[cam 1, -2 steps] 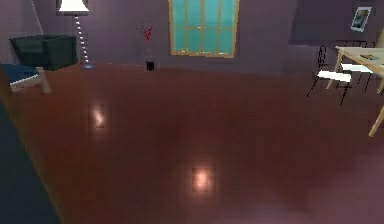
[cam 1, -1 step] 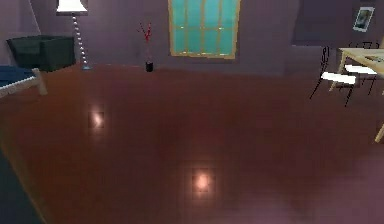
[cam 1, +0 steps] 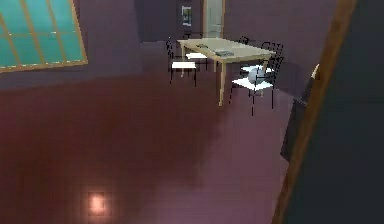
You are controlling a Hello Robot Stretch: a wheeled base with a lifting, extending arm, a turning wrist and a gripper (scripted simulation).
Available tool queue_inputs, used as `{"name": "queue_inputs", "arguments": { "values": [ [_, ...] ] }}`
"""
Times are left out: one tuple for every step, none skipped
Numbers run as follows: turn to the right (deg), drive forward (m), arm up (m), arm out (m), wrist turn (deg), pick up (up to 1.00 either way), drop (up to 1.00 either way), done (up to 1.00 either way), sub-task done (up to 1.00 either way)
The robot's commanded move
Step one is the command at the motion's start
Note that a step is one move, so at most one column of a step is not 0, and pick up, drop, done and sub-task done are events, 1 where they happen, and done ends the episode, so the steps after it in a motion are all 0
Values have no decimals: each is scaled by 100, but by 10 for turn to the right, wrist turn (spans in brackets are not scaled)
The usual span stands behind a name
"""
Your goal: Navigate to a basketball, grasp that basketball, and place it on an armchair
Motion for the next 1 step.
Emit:
{"name": "queue_inputs", "arguments": {
  "values": [
    [0,100,0,0,0,0,0,0,0]
  ]
}}
